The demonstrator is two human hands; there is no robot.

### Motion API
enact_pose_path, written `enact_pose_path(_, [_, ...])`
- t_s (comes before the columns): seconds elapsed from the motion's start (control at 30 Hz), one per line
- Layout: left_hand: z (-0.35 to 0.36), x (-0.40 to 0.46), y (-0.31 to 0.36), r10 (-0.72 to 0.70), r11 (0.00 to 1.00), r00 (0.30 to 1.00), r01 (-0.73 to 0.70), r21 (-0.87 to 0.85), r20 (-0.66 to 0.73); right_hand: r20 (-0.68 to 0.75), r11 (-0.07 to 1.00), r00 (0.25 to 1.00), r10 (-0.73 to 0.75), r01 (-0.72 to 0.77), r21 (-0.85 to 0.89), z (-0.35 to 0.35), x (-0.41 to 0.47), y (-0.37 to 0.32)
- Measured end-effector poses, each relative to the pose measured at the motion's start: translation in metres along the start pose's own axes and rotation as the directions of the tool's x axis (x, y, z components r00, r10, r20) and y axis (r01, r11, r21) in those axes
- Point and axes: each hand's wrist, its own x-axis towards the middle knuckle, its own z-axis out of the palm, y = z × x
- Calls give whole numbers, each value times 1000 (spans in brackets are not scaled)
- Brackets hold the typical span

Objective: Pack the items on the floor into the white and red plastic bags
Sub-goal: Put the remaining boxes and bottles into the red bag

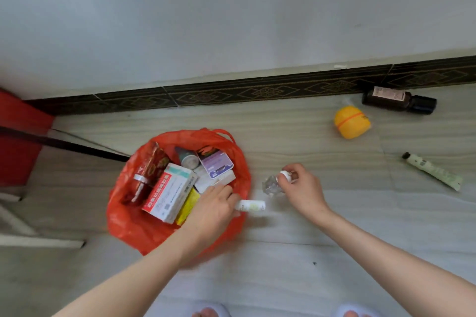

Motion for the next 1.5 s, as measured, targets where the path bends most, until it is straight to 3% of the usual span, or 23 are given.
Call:
enact_pose_path(0.13, [8, -51, -11, -316, 947, 944, 308, -92, -94, 101, 998, 995, 7, -13, 58, 40, -7, -22])
enact_pose_path(0.2, [14, -69, -9, -391, 919, 906, 375, -119, -162, 157, 995, 987, 30, -44, 89, 55, -11, -28])
enact_pose_path(0.33, [26, -78, -15, -463, 886, 841, 432, -168, -279, 181, 984, 979, 98, -122, 127, 80, -6, -30])
enact_pose_path(0.47, [34, -76, -15, -515, 849, 794, 419, -323, -323, 166, 977, 976, 144, -167, 135, 92, 1, -23])
enact_pose_path(0.6, [41, -79, -8, -533, 803, 811, 394, -446, -243, 142, 977, 975, 172, -187, 104, 105, 4, -16])
enact_pose_path(0.73, [42, -78, -9, -606, 678, 779, 403, -615, -159, 95, 999, 995, 34, -31, -27, 111, 5, -24])
enact_pose_path(0.87, [39, -68, -8, -591, 734, 777, 406, -543, -217, 87, 987, 992, -95, 105, -119, 112, 4, -24])
enact_pose_path(0.97, [34, -62, -8, -591, 765, 763, 427, -483, -261, 104, 996, 993, -61, 68, -64, 107, -1, -21])
enact_pose_path(1.07, [33, -66, -3, -534, 835, 788, 435, -338, -305, 225, 998, 974, -27, 15, 53, 102, -9, -18])
enact_pose_path(1.2, [29, -77, 3, -534, 843, 796, 477, -250, -283, 323, 993, 944, -60, 25, 111, 97, -15, -13])
enact_pose_path(1.37, [20, -72, 9, -491, 869, 851, 462, -179, -188, 233, 977, 958, -165, 191, -93, 66, -10, -1])
enact_pose_path(1.5, [1, -42, 9, -278, 957, 949, 260, -129, -146, 170, 926, 960, -222, 262, -270, 22, -3, 15])
